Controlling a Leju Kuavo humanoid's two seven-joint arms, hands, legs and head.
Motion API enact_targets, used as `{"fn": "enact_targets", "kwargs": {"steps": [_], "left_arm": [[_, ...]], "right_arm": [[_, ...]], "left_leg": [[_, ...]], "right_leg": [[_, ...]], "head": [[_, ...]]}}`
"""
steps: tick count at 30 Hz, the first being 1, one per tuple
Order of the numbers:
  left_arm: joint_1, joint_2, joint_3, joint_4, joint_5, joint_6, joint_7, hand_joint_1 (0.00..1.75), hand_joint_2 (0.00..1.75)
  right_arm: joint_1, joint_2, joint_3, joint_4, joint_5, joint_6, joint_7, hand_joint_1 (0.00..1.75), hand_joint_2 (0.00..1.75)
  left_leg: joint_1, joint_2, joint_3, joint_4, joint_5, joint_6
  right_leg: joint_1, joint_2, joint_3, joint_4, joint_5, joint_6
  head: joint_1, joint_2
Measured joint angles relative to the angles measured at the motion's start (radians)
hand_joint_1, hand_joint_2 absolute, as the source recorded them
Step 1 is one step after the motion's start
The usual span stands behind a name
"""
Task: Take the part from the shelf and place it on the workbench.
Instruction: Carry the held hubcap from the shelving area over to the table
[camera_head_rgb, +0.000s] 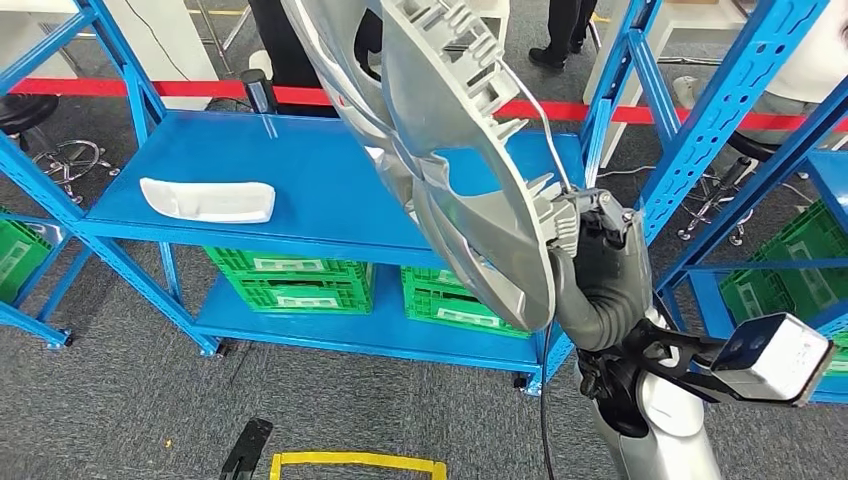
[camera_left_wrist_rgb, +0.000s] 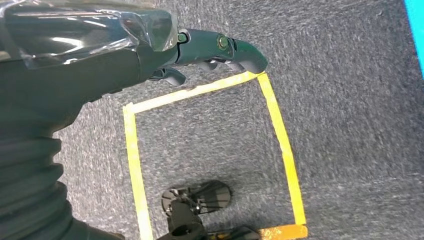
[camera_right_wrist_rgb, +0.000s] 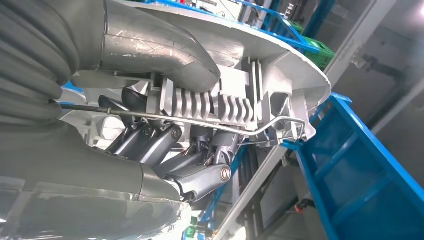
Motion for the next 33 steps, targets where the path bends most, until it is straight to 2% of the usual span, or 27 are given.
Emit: {"fn": "enact_targets", "kwargs": {"steps": [2, 3, 4, 5, 6, 7, 8, 9, 10, 12, 13, 14, 15, 17, 18, 19, 20, 22, 23, 24, 25, 27, 28, 29, 30, 32, 33], "left_arm": [[0.000, -0.003, 0.000, 0.000, 0.000, -0.001, 0.000, 0.00, 1.75], [0.000, -0.005, 0.000, 0.000, 0.000, -0.001, 0.000, 0.00, 1.75], [0.000, -0.006, 0.000, 0.000, 0.000, -0.001, 0.000, 0.00, 1.75], [0.000, -0.007, 0.000, 0.001, 0.000, -0.002, 0.000, 0.00, 1.75], [0.000, -0.008, 0.000, 0.001, 0.000, -0.002, 0.000, 0.00, 1.75], [0.000, -0.008, 0.000, 0.001, 0.000, -0.002, 0.000, 0.00, 1.75], [0.000, -0.008, 0.000, 0.001, 0.000, -0.002, 0.000, 0.00, 1.75], [0.000, -0.008, 0.000, 0.001, 0.000, -0.002, 0.000, 0.00, 1.75], [0.000, -0.008, 0.000, 0.002, 0.000, -0.002, 0.000, 0.00, 1.75], [0.002, -0.008, 0.000, 0.004, 0.000, -0.002, 0.000, 0.00, 1.75], [0.004, -0.007, 0.000, 0.005, 0.000, -0.002, 0.000, 0.00, 1.75], [0.006, -0.007, -0.001, 0.006, 0.000, -0.002, 0.000, 0.00, 1.75], [0.007, -0.006, -0.001, 0.007, 0.000, -0.002, 0.000, 0.00, 1.75], [0.007, -0.006, -0.001, 0.007, 0.000, -0.002, 0.000, 0.00, 1.75], [0.007, -0.006, -0.001, 0.008, 0.000, -0.002, 0.000, 0.00, 1.75], [0.007, -0.006, -0.001, 0.008, 0.000, -0.002, 0.000, 0.00, 1.75], [0.007, -0.006, -0.001, 0.008, 0.000, -0.002, 0.000, 0.00, 1.75], [0.005, -0.005, -0.001, 0.008, 0.000, -0.002, 0.000, 0.00, 1.75], [0.003, -0.004, -0.001, 0.007, 0.000, -0.002, 0.000, 0.00, 1.75], [0.000, -0.003, -0.001, 0.007, 0.000, -0.002, 0.000, 0.00, 1.75], [-0.002, -0.002, -0.001, 0.007, 0.000, -0.002, -0.001, 0.00, 1.75], [-0.003, 0.000, -0.001, 0.008, 0.000, -0.002, -0.001, 0.00, 1.75], [-0.003, 0.000, -0.001, 0.008, 0.000, -0.002, -0.001, 0.00, 1.75], [-0.004, 0.000, -0.001, 0.008, 0.000, -0.002, -0.001, 0.00, 1.75], [-0.005, -0.001, -0.001, 0.007, 0.001, -0.002, -0.001, 0.00, 1.75], [-0.006, -0.003, -0.001, 0.007, 0.002, -0.002, -0.001, 0.00, 1.75], [-0.005, -0.005, -0.001, 0.007, 0.004, -0.002, -0.001, 0.00, 1.75]], "right_arm": [[0.001, -0.002, 0.000, 0.000, 0.000, 0.000, 0.000, 1.75, 1.75], [0.002, -0.003, 0.000, 0.000, 0.000, 0.000, 0.000, 1.75, 1.75], [0.004, -0.005, 0.000, 0.000, 0.000, 0.000, 0.000, 1.75, 1.75], [0.004, -0.006, 0.000, 0.001, 0.000, 0.000, 0.000, 1.75, 1.75], [0.005, -0.006, 0.000, 0.001, 0.000, 0.000, 0.000, 1.75, 1.75], [0.004, -0.006, 0.000, 0.001, 0.000, 0.000, 0.000, 1.75, 1.75], [0.004, -0.006, 0.000, 0.001, 0.000, 0.000, 0.000, 1.75, 1.75], [0.003, -0.006, 0.000, 0.001, 0.000, 0.000, 0.000, 1.75, 1.75], [0.002, -0.006, 0.000, 0.001, 0.000, 0.000, 0.000, 1.75, 1.75], [0.001, -0.006, -0.001, 0.002, 0.000, 0.000, 0.001, 1.75, 1.75], [0.000, -0.006, 0.000, 0.002, 0.000, 0.000, 0.000, 1.75, 1.75], [0.000, -0.005, 0.000, 0.002, 0.000, 0.000, 0.000, 1.75, 1.75], [-0.001, -0.005, 0.000, 0.002, -0.001, -0.001, 0.000, 1.75, 1.75], [0.000, -0.005, 0.000, 0.002, -0.001, -0.001, 0.001, 1.75, 1.75], [0.000, -0.005, 0.000, 0.002, -0.001, -0.001, 0.001, 1.75, 1.75], [0.001, -0.005, 0.000, 0.002, -0.001, -0.001, 0.001, 1.75, 1.75], [0.001, -0.005, 0.000, 0.002, -0.001, -0.001, 0.001, 1.75, 1.75], [0.001, -0.005, 0.000, 0.002, -0.001, -0.001, 0.001, 1.75, 1.75], [0.000, -0.005, 0.000, 0.002, -0.001, -0.001, 0.001, 1.75, 1.75], [-0.001, -0.005, 0.000, 0.002, -0.001, -0.002, 0.001, 1.75, 1.75], [-0.001, -0.005, 0.000, 0.002, -0.001, -0.002, 0.001, 1.75, 1.75], [-0.002, -0.005, 0.000, 0.002, -0.001, -0.003, 0.002, 1.75, 1.75], [-0.001, -0.006, 0.000, 0.002, -0.001, -0.003, 0.001, 1.75, 1.75], [-0.001, -0.007, 0.000, 0.002, -0.002, -0.003, 0.001, 1.75, 1.75], [0.000, -0.008, 0.000, 0.002, -0.003, -0.004, 0.001, 1.75, 1.75], [0.001, -0.009, -0.001, 0.002, -0.004, -0.005, 0.001, 1.75, 1.75], [0.003, -0.010, -0.001, 0.002, -0.004, -0.005, 0.002, 1.75, 1.75]], "left_leg": [[-0.001, 0.001, -0.031, 0.000, 0.023, 0.001], [-0.002, 0.001, -0.047, 0.002, 0.033, 0.000], [-0.002, 0.001, -0.064, 0.005, 0.044, -0.002], [-0.002, 0.001, -0.080, 0.009, 0.054, -0.004], [-0.001, 0.001, -0.096, 0.014, 0.062, -0.007], [-0.002, 0.001, -0.112, 0.022, 0.069, -0.012], [-0.002, 0.000, -0.125, 0.031, 0.075, -0.017], [-0.003, 0.000, -0.134, 0.039, 0.081, -0.022], [-0.003, 0.000, -0.140, 0.044, 0.087, -0.028], [-0.001, -0.002, -0.146, 0.047, 0.099, -0.038], [0.001, -0.003, -0.152, 0.054, 0.087, -0.043], [0.004, -0.004, -0.162, 0.077, 0.056, -0.049], [0.007, -0.004, -0.176, 0.121, 0.009, -0.056], [0.013, -0.004, -0.208, 0.254, -0.091, -0.068], [0.015, -0.004, -0.217, 0.313, -0.115, -0.071], [0.016, -0.004, -0.211, 0.344, -0.117, -0.072], [0.016, -0.004, -0.187, 0.337, -0.101, -0.070], [0.013, -0.006, -0.084, 0.219, -0.065, -0.055], [0.010, -0.007, -0.028, 0.141, -0.065, -0.046], [0.005, -0.008, 0.013, 0.083, -0.070, -0.039], [0.001, -0.009, 0.035, 0.048, -0.077, -0.032], [-0.006, -0.007, 0.037, 0.031, -0.066, -0.021], [-0.006, -0.005, 0.035, 0.022, -0.054, -0.014], [-0.004, -0.002, 0.029, 0.012, -0.039, -0.006], [-0.002, 0.000, 0.020, 0.003, -0.023, -0.001], [-0.001, 0.001, -0.007, -0.003, 0.003, 0.005], [-0.001, 0.002, -0.022, -0.002, 0.013, 0.004]], "right_leg": [[0.000, 0.000, -0.038, 0.132, -0.078, -0.004], [0.000, 0.000, -0.043, 0.180, -0.095, 0.001], [0.000, 0.000, -0.032, 0.196, -0.094, 0.011], [-0.001, 0.000, 0.000, 0.172, -0.079, 0.023], [-0.003, 0.000, 0.048, 0.115, -0.059, 0.033], [-0.003, 0.000, 0.105, 0.040, -0.055, 0.036], [-0.001, 0.001, 0.147, -0.021, -0.056, 0.031], [0.001, 0.002, 0.171, -0.063, -0.064, 0.023], [0.004, 0.004, 0.179, -0.082, -0.072, 0.013], [0.003, 0.004, 0.165, -0.081, -0.062, -0.005], [0.001, 0.003, 0.160, -0.081, -0.053, -0.013], [-0.001, 0.002, 0.152, -0.081, -0.044, -0.021], [-0.003, 0.002, 0.144, -0.081, -0.033, -0.027], [-0.001, 0.002, 0.121, -0.080, -0.012, -0.031], [0.000, 0.002, 0.108, -0.080, -0.002, -0.030], [0.001, 0.002, 0.096, -0.079, 0.008, -0.029], [0.002, 0.002, 0.084, -0.079, 0.017, -0.027], [0.005, 0.003, 0.066, -0.079, 0.034, -0.024], [0.006, 0.003, 0.060, -0.079, 0.042, -0.020], [0.006, 0.002, 0.057, -0.081, 0.050, -0.015], [0.003, 0.001, 0.056, -0.083, 0.056, -0.008], [0.000, 0.000, 0.054, -0.089, 0.071, 0.006], [0.000, 0.000, 0.049, -0.086, 0.070, 0.009], [0.002, 0.000, 0.038, -0.072, 0.055, 0.006], [0.003, 0.000, 0.021, -0.038, 0.025, 0.001], [0.002, 0.001, -0.021, 0.084, -0.061, -0.011], [0.002, 0.001, -0.035, 0.149, -0.091, -0.009]], "head": [[0.001, 0.000], [0.001, 0.000], [0.001, 0.000], [0.001, 0.000], [0.001, 0.000], [0.001, 0.000], [-0.001, 0.000], [-0.002, 0.000], [-0.004, 0.000], [-0.004, 0.000], [-0.005, 0.000], [-0.007, 0.000], [-0.008, 0.000], [-0.012, 0.000], [-0.012, 0.000], [-0.012, 0.000], [-0.012, 0.000], [-0.012, 0.000], [-0.012, 0.000], [-0.011, 0.000], [-0.012, 0.000], [-0.014, 0.000], [-0.015, 0.000], [-0.014, 0.000], [-0.013, 0.000], [-0.011, 0.000], [-0.011, 0.000]]}}
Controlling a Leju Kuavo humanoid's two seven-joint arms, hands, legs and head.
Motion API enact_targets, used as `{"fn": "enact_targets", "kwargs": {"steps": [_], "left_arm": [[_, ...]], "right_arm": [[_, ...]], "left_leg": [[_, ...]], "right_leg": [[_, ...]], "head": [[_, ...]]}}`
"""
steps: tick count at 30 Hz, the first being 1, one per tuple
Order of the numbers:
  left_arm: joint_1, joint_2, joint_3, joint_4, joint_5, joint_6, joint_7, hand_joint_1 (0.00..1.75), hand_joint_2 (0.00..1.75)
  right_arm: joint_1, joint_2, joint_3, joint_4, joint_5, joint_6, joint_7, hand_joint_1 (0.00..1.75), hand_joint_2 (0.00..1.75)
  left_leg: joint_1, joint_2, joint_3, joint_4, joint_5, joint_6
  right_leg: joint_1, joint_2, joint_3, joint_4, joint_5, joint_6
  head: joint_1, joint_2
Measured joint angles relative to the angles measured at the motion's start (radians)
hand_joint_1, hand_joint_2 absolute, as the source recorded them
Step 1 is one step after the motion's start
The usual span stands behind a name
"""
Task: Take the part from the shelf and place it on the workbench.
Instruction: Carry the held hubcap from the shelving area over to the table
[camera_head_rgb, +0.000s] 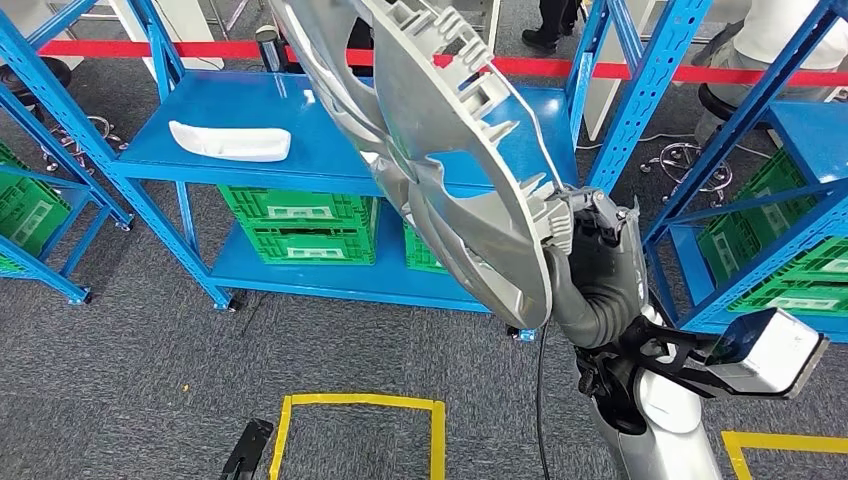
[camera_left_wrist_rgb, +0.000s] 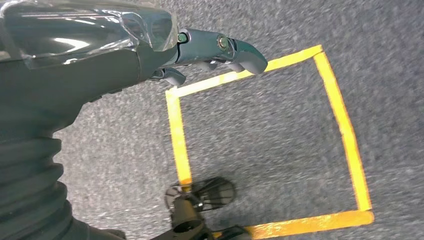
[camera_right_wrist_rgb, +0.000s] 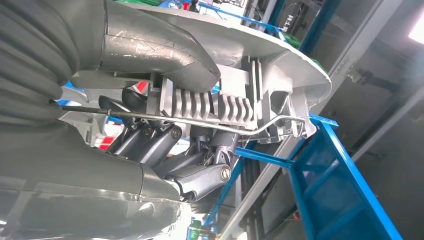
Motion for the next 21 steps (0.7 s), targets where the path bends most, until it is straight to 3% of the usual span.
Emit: {"fn": "enact_targets", "kwargs": {"steps": [1, 2, 4, 5, 7, 8, 10, 11, 13, 15, 16, 17, 18, 19, 21], "left_arm": [[0.001, -0.002, 0.000, 0.000, 0.002, 0.000, 0.000, 0.00, 1.75], [0.001, -0.003, 0.000, 0.000, 0.003, 0.000, 0.000, 0.00, 1.75], [0.002, -0.005, -0.001, 0.000, 0.005, 0.000, 0.000, 0.00, 1.75], [0.002, -0.006, -0.001, 0.000, 0.006, 0.000, 0.000, 0.00, 1.75], [0.002, -0.006, -0.001, 0.000, 0.006, 0.000, 0.000, 0.00, 1.75], [0.003, -0.006, -0.001, 0.000, 0.007, 0.001, 0.000, 0.00, 1.75], [0.005, -0.005, -0.001, 0.000, 0.007, 0.001, 0.000, 0.00, 1.75], [0.006, -0.005, -0.002, 0.000, 0.007, 0.002, 0.000, 0.00, 1.75], [0.007, -0.004, -0.002, 0.000, 0.007, 0.002, 0.000, 0.00, 1.75], [0.008, -0.004, -0.002, 0.000, 0.007, 0.002, 0.000, 0.00, 1.75], [0.009, -0.003, -0.002, 0.000, 0.007, 0.002, 0.000, 0.00, 1.75], [0.009, -0.004, -0.003, 0.000, 0.007, 0.002, 0.000, 0.00, 1.75], [0.009, -0.004, -0.003, 0.000, 0.007, 0.002, 0.000, 0.00, 1.75], [0.009, -0.003, -0.003, 0.000, 0.007, 0.002, 0.000, 0.00, 1.75], [0.007, 0.000, -0.003, 0.000, 0.007, 0.002, -0.001, 0.00, 1.75]], "right_arm": [[0.002, -0.001, 0.000, 0.000, 0.000, 0.000, 0.000, 1.75, 1.75], [0.004, -0.002, 0.000, 0.000, 0.000, 0.000, 0.001, 1.75, 1.75], [0.005, -0.002, 0.000, 0.000, 0.000, -0.001, 0.002, 1.75, 1.75], [0.004, -0.002, 0.000, 0.000, 0.001, -0.001, 0.003, 1.75, 1.75], [0.004, -0.002, 0.000, 0.000, 0.001, -0.002, 0.004, 1.75, 1.75], [0.005, -0.002, 0.000, 0.000, 0.002, -0.003, 0.004, 1.75, 1.75], [0.006, -0.002, 0.001, -0.001, 0.002, -0.003, 0.005, 1.75, 1.75], [0.006, -0.002, 0.001, -0.001, 0.002, -0.003, 0.005, 1.75, 1.75], [0.005, 0.000, 0.001, -0.001, 0.002, -0.003, 0.005, 1.75, 1.75], [0.007, 0.000, 0.001, 0.000, 0.002, -0.003, 0.006, 1.75, 1.75], [0.008, 0.000, 0.001, 0.000, 0.003, -0.003, 0.006, 1.75, 1.75], [0.009, 0.000, 0.001, 0.000, 0.003, -0.003, 0.007, 1.75, 1.75], [0.009, 0.000, 0.001, 0.000, 0.003, -0.003, 0.008, 1.75, 1.75], [0.009, 0.000, 0.001, 0.000, 0.003, -0.003, 0.008, 1.75, 1.75], [0.007, 0.000, 0.001, 0.000, 0.003, -0.003, 0.010, 1.75, 1.75]], "left_leg": [[0.000, 0.000, -0.014, 0.001, 0.010, -0.001], [0.000, 0.001, -0.028, 0.003, 0.019, -0.004], [0.002, 0.000, -0.055, 0.014, 0.032, -0.011], [0.002, 0.000, -0.068, 0.024, 0.036, -0.016], [0.000, -0.001, -0.089, 0.045, 0.042, -0.026], [0.000, -0.001, -0.095, 0.051, 0.046, -0.032], [0.004, -0.001, -0.101, 0.055, 0.051, -0.043], [0.007, -0.002, -0.107, 0.069, 0.038, -0.049], [0.012, -0.003, -0.138, 0.151, -0.025, -0.063], [0.016, -0.002, -0.184, 0.281, -0.093, -0.072], [0.017, -0.002, -0.197, 0.325, -0.106, -0.074], [0.017, -0.003, -0.192, 0.334, -0.101, -0.073], [0.017, -0.003, -0.168, 0.303, -0.079, -0.068], [0.015, -0.005, -0.128, 0.239, -0.048, -0.060], [0.008, -0.011, -0.053, 0.111, -0.014, -0.037]], "right_leg": [[-0.001, 0.000, -0.003, 0.044, -0.009, 0.008], [-0.002, 0.000, 0.010, 0.057, 0.000, 0.021], [-0.007, -0.001, 0.088, -0.028, 0.044, 0.044], [-0.008, -0.001, 0.143, -0.102, 0.048, 0.048], [-0.005, 0.000, 0.215, -0.214, 0.027, 0.036], [-0.002, 0.001, 0.227, -0.237, 0.015, 0.026], [-0.003, 0.001, 0.221, -0.241, 0.018, 0.009], [-0.005, 0.001, 0.220, -0.242, 0.024, 0.000], [-0.007, 0.000, 0.214, -0.242, 0.034, -0.013], [-0.004, -0.001, 0.206, -0.241, 0.041, -0.017], [-0.003, 0.000, 0.203, -0.241, 0.044, -0.016], [-0.002, 0.000, 0.201, -0.241, 0.046, -0.015], [0.000, 0.000, 0.201, -0.241, 0.047, -0.014], [0.002, 0.001, 0.201, -0.241, 0.047, -0.014], [0.003, 0.001, 0.200, -0.242, 0.049, -0.010]], "head": [[0.000, 0.000], [0.000, 0.000], [0.000, 0.000], [0.000, 0.000], [-0.001, 0.000], [-0.001, 0.000], [-0.001, 0.000], [-0.002, 0.000], [-0.005, 0.000], [-0.007, 0.000], [-0.007, 0.000], [-0.007, 0.000], [-0.007, 0.000], [-0.007, 0.000], [-0.005, 0.000]]}}
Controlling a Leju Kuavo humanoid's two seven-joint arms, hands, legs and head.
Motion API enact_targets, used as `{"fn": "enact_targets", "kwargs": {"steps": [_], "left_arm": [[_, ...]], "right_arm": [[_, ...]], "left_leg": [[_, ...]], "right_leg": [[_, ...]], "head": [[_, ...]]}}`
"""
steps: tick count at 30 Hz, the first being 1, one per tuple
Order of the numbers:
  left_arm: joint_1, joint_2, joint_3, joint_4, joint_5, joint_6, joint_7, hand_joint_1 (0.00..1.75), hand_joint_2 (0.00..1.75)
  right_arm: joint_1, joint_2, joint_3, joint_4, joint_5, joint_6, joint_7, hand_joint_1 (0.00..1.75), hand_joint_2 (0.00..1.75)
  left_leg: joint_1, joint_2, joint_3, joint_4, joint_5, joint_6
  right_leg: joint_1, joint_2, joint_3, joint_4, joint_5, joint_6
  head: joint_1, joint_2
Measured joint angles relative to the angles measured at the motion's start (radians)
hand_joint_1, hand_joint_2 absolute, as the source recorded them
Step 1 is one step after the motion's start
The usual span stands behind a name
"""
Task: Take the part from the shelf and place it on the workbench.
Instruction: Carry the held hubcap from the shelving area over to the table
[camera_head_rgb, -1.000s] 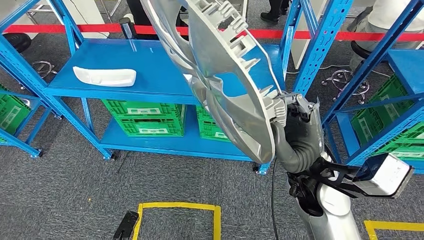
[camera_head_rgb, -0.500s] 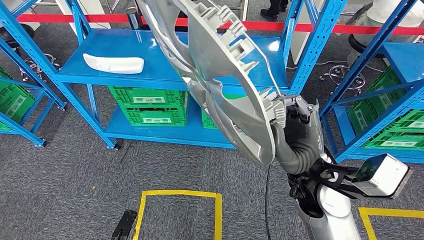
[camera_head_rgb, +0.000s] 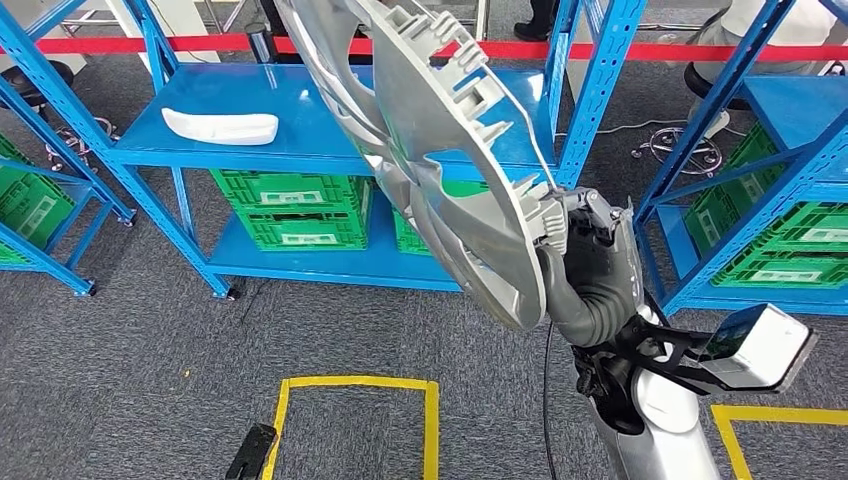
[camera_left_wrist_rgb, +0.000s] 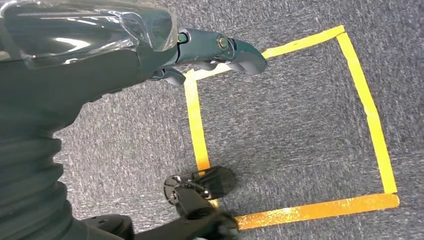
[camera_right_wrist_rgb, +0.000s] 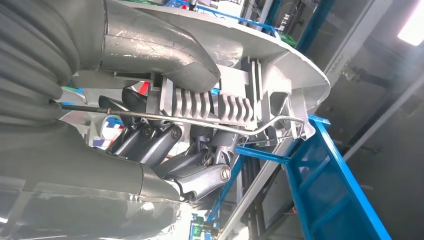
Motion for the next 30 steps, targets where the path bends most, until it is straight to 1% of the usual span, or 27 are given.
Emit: {"fn": "enact_targets", "kwargs": {"steps": [1, 2, 3, 4, 5, 6, 7, 9, 10, 11, 12, 13, 14, 15, 16, 17, 19, 20, 21, 22, 24, 25, 26, 27, 28, 29, 30], "left_arm": [[-0.001, 0.002, 0.000, 0.000, 0.000, 0.000, 0.000, 0.00, 1.75], [-0.003, 0.004, -0.001, 0.000, 0.000, 0.000, -0.001, 0.00, 1.75], [-0.005, 0.005, -0.001, 0.000, 0.001, 0.000, -0.001, 0.00, 1.75], [-0.007, 0.007, -0.001, 0.000, 0.002, -0.001, 0.000, 0.00, 1.75], [-0.010, 0.007, -0.001, 0.000, 0.004, -0.001, 0.000, 0.00, 1.75], [-0.014, 0.006, -0.001, 0.000, 0.006, 0.000, 0.000, 0.00, 1.75], [-0.016, 0.005, -0.001, -0.001, 0.009, 0.002, 0.001, 0.00, 1.75], [-0.015, 0.002, 0.000, -0.002, 0.016, 0.010, 0.003, 0.00, 1.75], [-0.011, 0.001, 0.000, -0.004, 0.020, 0.016, 0.005, 0.00, 1.75], [-0.006, 0.000, 0.000, -0.006, 0.025, 0.021, 0.007, 0.00, 1.75], [0.000, 0.000, 0.000, -0.010, 0.031, 0.025, 0.010, 0.00, 1.75], [0.005, 0.000, 0.000, -0.013, 0.040, 0.029, 0.012, 0.00, 1.75], [0.011, 0.001, 0.000, -0.016, 0.049, 0.032, 0.014, 0.00, 1.75], [0.017, 0.002, 0.000, -0.019, 0.057, 0.035, 0.016, 0.00, 1.75], [0.024, 0.004, 0.000, -0.023, 0.064, 0.039, 0.018, 0.00, 1.75], [0.031, 0.006, 0.000, -0.028, 0.069, 0.041, 0.019, 0.00, 1.75], [0.045, 0.009, 0.000, -0.036, 0.076, 0.045, 0.021, 0.00, 1.75], [0.050, 0.009, -0.001, -0.039, 0.078, 0.046, 0.022, 0.00, 1.75], [0.053, 0.010, -0.001, -0.042, 0.081, 0.048, 0.023, 0.00, 1.75], [0.056, 0.012, -0.001, -0.044, 0.084, 0.051, 0.024, 0.00, 1.75], [0.064, 0.014, -0.001, -0.050, 0.092, 0.059, 0.027, 0.00, 1.75], [0.069, 0.014, -0.001, -0.054, 0.096, 0.063, 0.029, 0.00, 1.75], [0.074, 0.014, -0.001, -0.058, 0.100, 0.065, 0.029, 0.00, 1.75], [0.079, 0.014, -0.001, -0.062, 0.103, 0.066, 0.028, 0.00, 1.75], [0.081, 0.014, -0.001, -0.068, 0.106, 0.066, 0.027, 0.00, 1.75], [0.083, 0.015, -0.001, -0.074, 0.107, 0.065, 0.026, 0.00, 1.75], [0.082, 0.015, -0.001, -0.079, 0.107, 0.063, 0.026, 0.00, 1.75]], "right_arm": [[-0.002, 0.000, 0.000, 0.001, 0.000, 0.000, 0.000, 1.75, 1.75], [-0.003, 0.001, 0.000, 0.003, -0.001, 0.000, 0.001, 1.75, 1.75], [-0.004, 0.002, 0.001, 0.005, -0.002, 0.002, 0.003, 1.75, 1.75], [-0.004, 0.004, 0.001, 0.007, -0.003, 0.004, 0.005, 1.75, 1.75], [-0.005, 0.005, 0.002, 0.010, -0.004, 0.006, 0.006, 1.75, 1.75], [-0.006, 0.005, 0.003, 0.013, -0.005, 0.008, 0.008, 1.75, 1.75], [-0.007, 0.006, 0.005, 0.017, -0.006, 0.010, 0.008, 1.75, 1.75], [-0.006, 0.008, 0.012, 0.027, -0.008, 0.014, 0.009, 1.75, 1.75], [-0.003, 0.009, 0.016, 0.031, -0.009, 0.016, 0.011, 1.75, 1.75], [0.000, 0.010, 0.020, 0.035, -0.009, 0.017, 0.014, 1.75, 1.75], [0.003, 0.012, 0.022, 0.039, -0.009, 0.018, 0.019, 1.75, 1.75], [0.005, 0.014, 0.025, 0.042, -0.010, 0.018, 0.024, 1.75, 1.75], [0.006, 0.016, 0.027, 0.045, -0.011, 0.018, 0.029, 1.75, 1.75], [0.007, 0.019, 0.029, 0.047, -0.012, 0.019, 0.033, 1.75, 1.75], [0.008, 0.022, 0.031, 0.049, -0.014, 0.021, 0.035, 1.75, 1.75], [0.008, 0.026, 0.033, 0.050, -0.015, 0.021, 0.037, 1.75, 1.75], [0.009, 0.031, 0.035, 0.054, -0.016, 0.023, 0.039, 1.75, 1.75], [0.009, 0.034, 0.036, 0.055, -0.016, 0.023, 0.039, 1.75, 1.75], [0.009, 0.036, 0.036, 0.056, -0.016, 0.023, 0.040, 1.75, 1.75], [0.008, 0.039, 0.037, 0.058, -0.016, 0.022, 0.039, 1.75, 1.75], [0.008, 0.041, 0.037, 0.060, -0.017, 0.019, 0.039, 1.75, 1.75], [0.008, 0.041, 0.037, 0.062, -0.016, 0.016, 0.038, 1.75, 1.75], [0.009, 0.041, 0.037, 0.065, -0.015, 0.011, 0.038, 1.75, 1.75], [0.009, 0.041, 0.037, 0.068, -0.014, 0.004, 0.038, 1.75, 1.75], [0.009, 0.040, 0.037, 0.072, -0.012, -0.004, 0.038, 1.75, 1.75], [0.010, 0.039, 0.037, 0.074, -0.009, -0.014, 0.037, 1.75, 1.75], [0.011, 0.037, 0.036, 0.076, -0.006, -0.023, 0.035, 1.75, 1.75]], "left_leg": [[-0.006, -0.002, 0.020, -0.037, 0.003, 0.009], [-0.011, -0.002, 0.026, -0.053, -0.002, 0.015], [-0.016, -0.001, 0.026, -0.062, 0.001, 0.018], [-0.014, 0.000, 0.031, -0.076, 0.007, 0.022], [-0.013, 0.002, 0.037, -0.092, 0.014, 0.027], [-0.009, 0.004, 0.042, -0.107, 0.022, 0.032], [-0.006, 0.005, 0.047, -0.118, 0.029, 0.035], [-0.007, 0.006, 0.044, -0.121, 0.032, 0.037], [-0.007, 0.006, 0.043, -0.119, 0.032, 0.037], [-0.006, 0.006, 0.041, -0.116, 0.031, 0.035], [-0.004, 0.005, 0.040, -0.111, 0.028, 0.031], [-0.002, 0.003, 0.037, -0.102, 0.024, 0.026], [-0.001, 0.002, 0.032, -0.089, 0.018, 0.018], [-0.001, 0.000, 0.024, -0.075, 0.012, 0.010], [-0.002, 0.000, 0.016, -0.062, 0.007, 0.002], [-0.003, -0.001, 0.009, -0.054, 0.004, -0.004], [0.001, 0.000, 0.002, -0.049, 0.004, -0.012], [0.003, 0.001, -0.001, -0.042, -0.002, -0.017], [0.006, 0.001, -0.008, -0.023, -0.017, -0.022], [0.008, 0.002, -0.024, 0.016, -0.043, -0.027], [0.010, 0.004, -0.077, 0.144, -0.112, -0.036], [0.010, 0.004, -0.102, 0.204, -0.136, -0.038], [0.010, 0.005, -0.114, 0.236, -0.144, -0.038], [0.011, 0.005, -0.107, 0.228, -0.132, -0.035], [0.010, 0.005, -0.079, 0.179, -0.104, -0.030], [0.009, 0.004, -0.039, 0.106, -0.073, -0.022], [0.006, 0.003, -0.001, 0.038, -0.051, -0.015]], "right_leg": [[-0.002, 0.000, -0.003, 0.000, 0.002, 0.004], [-0.006, 0.000, -0.008, -0.001, 0.005, 0.009], [-0.008, 0.000, -0.011, -0.003, 0.009, 0.015], [-0.009, -0.001, -0.014, -0.004, 0.008, 0.019], [-0.008, -0.001, -0.019, 0.001, 0.003, 0.020], [-0.006, -0.001, -0.032, 0.023, -0.009, 0.020], [-0.005, -0.001, -0.057, 0.069, -0.030, 0.017], [-0.007, -0.001, -0.128, 0.204, -0.077, 0.014], [-0.009, -0.001, -0.157, 0.256, -0.088, 0.018], [-0.011, -0.001, -0.168, 0.272, -0.084, 0.026], [-0.013, -0.002, -0.159, 0.247, -0.064, 0.038], [-0.017, -0.002, -0.133, 0.188, -0.035, 0.051], [-0.019, -0.003, -0.103, 0.121, -0.009, 0.058], [-0.021, -0.002, -0.079, 0.068, 0.011, 0.059], [-0.020, -0.001, -0.065, 0.037, 0.020, 0.053], [-0.017, 0.001, -0.064, 0.030, 0.022, 0.043], [-0.015, 0.004, -0.069, 0.032, 0.027, 0.027], [-0.016, 0.004, -0.070, 0.032, 0.029, 0.022], [-0.018, 0.004, -0.070, 0.031, 0.032, 0.017], [-0.020, 0.004, -0.070, 0.030, 0.034, 0.014], [-0.018, 0.004, -0.072, 0.031, 0.036, 0.010], [-0.017, 0.004, -0.073, 0.031, 0.037, 0.009], [-0.015, 0.004, -0.074, 0.031, 0.037, 0.008], [-0.014, 0.005, -0.074, 0.031, 0.037, 0.008], [-0.012, 0.005, -0.073, 0.031, 0.038, 0.008], [-0.011, 0.006, -0.072, 0.030, 0.038, 0.009], [-0.008, 0.006, -0.072, 0.030, 0.039, 0.010]], "head": [[0.000, 0.000], [0.000, 0.000], [-0.001, 0.000], [-0.002, 0.000], [-0.002, 0.000], [0.000, 0.000], [0.001, 0.000], [0.002, 0.000], [0.002, 0.000], [0.002, 0.000], [0.002, 0.000], [0.003, 0.000], [0.003, 0.000], [0.003, 0.000], [0.002, 0.000], [0.001, 0.000], [0.000, 0.000], [-0.001, 0.000], [-0.002, 0.000], [-0.003, 0.000], [-0.006, 0.000], [-0.006, 0.000], [-0.006, 0.000], [-0.006, 0.000], [-0.006, 0.000], [-0.006, 0.000], [-0.005, 0.000]]}}
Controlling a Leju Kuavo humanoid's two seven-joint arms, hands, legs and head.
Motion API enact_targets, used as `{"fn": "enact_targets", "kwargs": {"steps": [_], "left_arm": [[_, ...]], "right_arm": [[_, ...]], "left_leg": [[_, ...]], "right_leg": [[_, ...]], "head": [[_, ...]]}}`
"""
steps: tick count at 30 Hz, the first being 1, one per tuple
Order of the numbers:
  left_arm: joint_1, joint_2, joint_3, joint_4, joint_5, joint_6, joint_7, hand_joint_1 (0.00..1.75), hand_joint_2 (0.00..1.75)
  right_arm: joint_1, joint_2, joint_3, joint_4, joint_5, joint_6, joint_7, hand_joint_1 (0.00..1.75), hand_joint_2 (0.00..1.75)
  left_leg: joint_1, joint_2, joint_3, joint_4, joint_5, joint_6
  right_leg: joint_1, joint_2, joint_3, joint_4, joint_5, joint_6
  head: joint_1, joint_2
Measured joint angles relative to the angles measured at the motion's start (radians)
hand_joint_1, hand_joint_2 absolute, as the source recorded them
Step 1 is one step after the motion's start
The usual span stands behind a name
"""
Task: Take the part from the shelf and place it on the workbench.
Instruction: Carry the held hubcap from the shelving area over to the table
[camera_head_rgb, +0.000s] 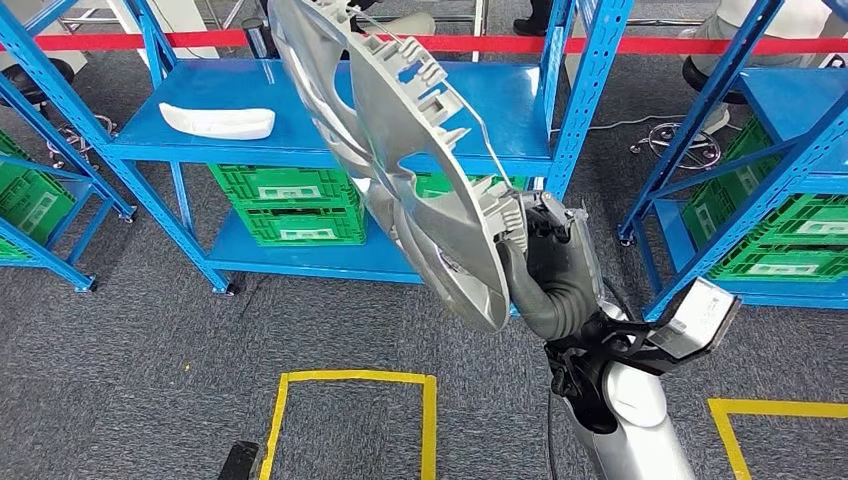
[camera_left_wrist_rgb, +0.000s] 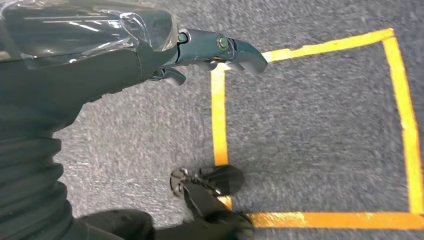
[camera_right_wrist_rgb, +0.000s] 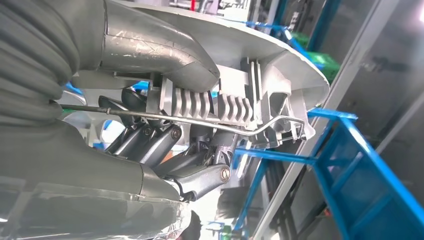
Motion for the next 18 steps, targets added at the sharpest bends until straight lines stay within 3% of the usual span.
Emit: {"fn": "enact_targets", "kwargs": {"steps": [2, 6, 7, 9, 11, 12, 13, 15, 16, 18], "left_arm": [[-0.002, 0.000, -0.002, -0.005, -0.001, -0.007, 0.000, 0.00, 1.75], [-0.006, 0.000, -0.011, -0.004, -0.003, -0.028, -0.005, 0.00, 1.75], [-0.010, -0.001, -0.015, -0.001, -0.004, -0.035, -0.009, 0.00, 1.75], [-0.021, -0.002, -0.025, 0.009, -0.004, -0.047, -0.019, 0.00, 1.75], [-0.032, -0.003, -0.036, 0.022, -0.005, -0.054, -0.023, 0.00, 1.75], [-0.037, -0.003, -0.040, 0.029, -0.005, -0.056, -0.025, 0.00, 1.75], [-0.042, -0.004, -0.045, 0.034, -0.005, -0.057, -0.025, 0.00, 1.75], [-0.052, -0.005, -0.051, 0.041, -0.005, -0.057, -0.026, 0.00, 1.75], [-0.056, -0.005, -0.053, 0.043, -0.005, -0.057, -0.026, 0.00, 1.75], [-0.061, -0.005, -0.054, 0.048, -0.005, -0.057, -0.027, 0.00, 1.75]], "right_arm": [[0.005, -0.004, -0.004, 0.001, 0.009, -0.018, -0.007, 1.75, 1.75], [0.023, -0.014, -0.020, 0.000, 0.025, -0.049, -0.012, 1.75, 1.75], [0.027, -0.018, -0.026, -0.001, 0.030, -0.057, -0.011, 1.75, 1.75], [0.038, -0.023, -0.037, -0.002, 0.039, -0.068, -0.010, 1.75, 1.75], [0.051, -0.027, -0.046, -0.002, 0.046, -0.072, -0.009, 1.75, 1.75], [0.058, -0.028, -0.050, -0.002, 0.048, -0.074, -0.009, 1.75, 1.75], [0.062, -0.029, -0.054, -0.002, 0.050, -0.074, -0.008, 1.75, 1.75], [0.066, -0.031, -0.060, -0.003, 0.050, -0.075, -0.007, 1.75, 1.75], [0.066, -0.031, -0.062, -0.005, 0.050, -0.075, -0.007, 1.75, 1.75], [0.068, -0.031, -0.063, -0.009, 0.051, -0.075, -0.007, 1.75, 1.75]], "left_leg": [[-0.008, 0.000, 0.040, -0.075, 0.016, 0.013], [-0.011, 0.005, 0.043, -0.101, 0.032, 0.032], [-0.009, 0.006, 0.045, -0.112, 0.040, 0.038], [-0.008, 0.007, 0.042, -0.119, 0.048, 0.046], [-0.010, 0.007, 0.037, -0.117, 0.050, 0.047], [-0.011, 0.007, 0.036, -0.115, 0.050, 0.047], [-0.011, 0.006, 0.035, -0.112, 0.050, 0.046], [-0.013, 0.005, 0.030, -0.101, 0.045, 0.040], [-0.015, 0.005, 0.026, -0.093, 0.042, 0.035], [-0.018, 0.006, 0.018, -0.084, 0.040, 0.025]], "right_leg": [[0.001, -0.001, -0.002, -0.001, 0.003, 0.006], [0.002, -0.004, -0.018, 0.013, 0.000, 0.020], [0.004, -0.005, -0.036, 0.046, -0.018, 0.017], [0.006, -0.006, -0.094, 0.166, -0.074, 0.007], [0.006, -0.006, -0.136, 0.262, -0.105, 0.010], [0.005, -0.006, -0.133, 0.262, -0.100, 0.017], [0.005, -0.006, -0.110, 0.221, -0.081, 0.026], [0.004, -0.008, -0.037, 0.085, -0.035, 0.038], [0.004, -0.008, -0.011, 0.034, -0.019, 0.035], [0.008, -0.006, 0.006, -0.003, -0.009, 0.021]], "head": [[0.000, 0.000], [0.001, 0.000], [0.002, 0.000], [0.004, 0.000], [0.004, 0.000], [0.004, 0.000], [0.004, 0.000], [0.004, 0.000], [0.003, 0.000], [0.002, 0.000]]}}
